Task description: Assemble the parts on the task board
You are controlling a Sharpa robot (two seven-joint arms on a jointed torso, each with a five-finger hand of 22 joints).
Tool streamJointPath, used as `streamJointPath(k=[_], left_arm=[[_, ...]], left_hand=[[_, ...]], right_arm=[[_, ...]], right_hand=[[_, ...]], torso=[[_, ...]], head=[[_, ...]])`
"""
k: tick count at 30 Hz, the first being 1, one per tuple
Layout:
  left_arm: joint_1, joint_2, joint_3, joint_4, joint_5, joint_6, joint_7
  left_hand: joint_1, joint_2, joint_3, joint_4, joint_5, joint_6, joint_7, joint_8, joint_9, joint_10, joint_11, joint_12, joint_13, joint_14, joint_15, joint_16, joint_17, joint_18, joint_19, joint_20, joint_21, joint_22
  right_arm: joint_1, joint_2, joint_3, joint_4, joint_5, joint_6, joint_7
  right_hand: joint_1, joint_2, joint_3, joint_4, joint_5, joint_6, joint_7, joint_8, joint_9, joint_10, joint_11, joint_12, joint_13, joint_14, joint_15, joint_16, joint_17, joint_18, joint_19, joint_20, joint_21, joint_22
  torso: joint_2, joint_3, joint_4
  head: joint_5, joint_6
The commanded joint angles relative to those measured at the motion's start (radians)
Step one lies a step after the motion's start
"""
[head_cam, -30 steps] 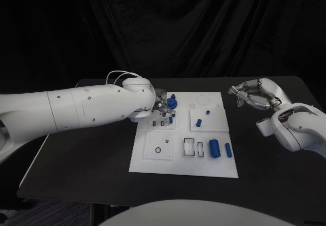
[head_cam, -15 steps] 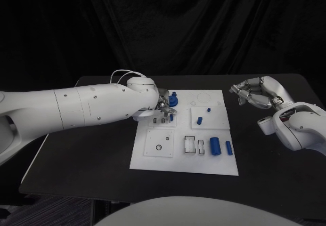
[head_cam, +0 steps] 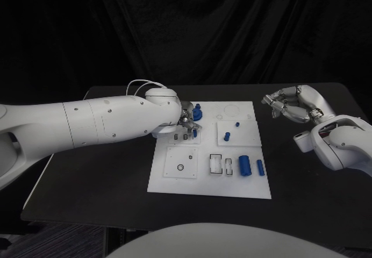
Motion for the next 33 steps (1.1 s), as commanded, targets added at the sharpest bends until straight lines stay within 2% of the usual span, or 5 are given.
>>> streamJointPath(k=[1,13,17,33], left_arm=[[-0.003,0.003,0.001,-0.001,-0.007,0.009,0.016],[-0.009,0.008,0.001,-0.016,-0.007,0.023,0.010],[-0.011,0.009,0.001,-0.018,-0.007,0.024,0.014],[-0.017,0.012,0.001,-0.018,-0.007,0.040,0.015]], left_hand=[[-0.004,-0.005,0.006,0.000,0.006,0.011,-0.001,-0.014,-0.003,0.102,-0.006,0.004,0.263,0.106,-0.005,0.003,0.263,0.013,0.013,-0.006,-0.007,0.128],[-0.010,-0.009,0.016,-0.007,0.012,0.025,0.002,-0.062,-0.014,0.102,-0.003,0.004,0.263,0.106,-0.004,0.003,0.263,0.015,0.008,-0.005,-0.013,0.119],[-0.012,-0.010,0.020,-0.010,0.012,0.029,0.004,-0.077,-0.019,0.102,-0.002,0.004,0.263,0.106,-0.003,0.003,0.263,0.016,0.007,-0.004,-0.015,0.118],[-0.014,-0.010,0.022,-0.010,0.012,0.034,0.005,-0.086,-0.021,0.102,-0.002,0.004,0.263,0.106,-0.002,0.003,0.263,0.015,0.010,-0.004,-0.014,0.121]], right_arm=[[-0.003,0.000,0.001,-0.003,-0.009,-0.018,0.004],[-0.003,0.007,0.001,-0.011,-0.009,-0.014,0.003],[-0.003,0.009,0.001,-0.013,-0.009,-0.013,0.002],[-0.003,0.012,0.001,-0.016,-0.009,-0.011,-0.002]], right_hand=[[0.009,0.000,0.005,0.000,0.003,0.001,-0.005,0.004,0.001,0.007,0.002,0.004,-0.001,0.007,0.000,0.004,-0.002,0.011,0.007,-0.002,-0.004,-0.001],[0.010,0.000,0.005,0.000,0.005,0.001,-0.005,0.004,0.001,0.004,0.002,0.001,-0.006,0.008,0.000,0.004,-0.002,0.011,0.008,-0.002,-0.004,-0.001],[0.010,0.000,0.005,0.000,0.005,0.001,-0.005,0.004,0.001,0.004,0.002,0.001,-0.006,0.008,0.000,0.004,-0.002,0.011,0.008,-0.002,-0.004,-0.001],[0.010,0.000,0.006,0.000,0.005,0.001,-0.005,0.004,0.001,0.005,0.002,0.002,-0.006,0.009,0.000,0.004,-0.002,0.011,0.009,-0.002,-0.004,-0.001]], torso=[[0.001,-0.0015,0.0003],[0.002,-0.0030,0.0003],[0.001,-0.0031,0.0022],[0.000,-0.0037,-0.0002]], head=[[0.000,0.000],[0.000,0.000],[-0.002,0.000],[0.001,0.000]])
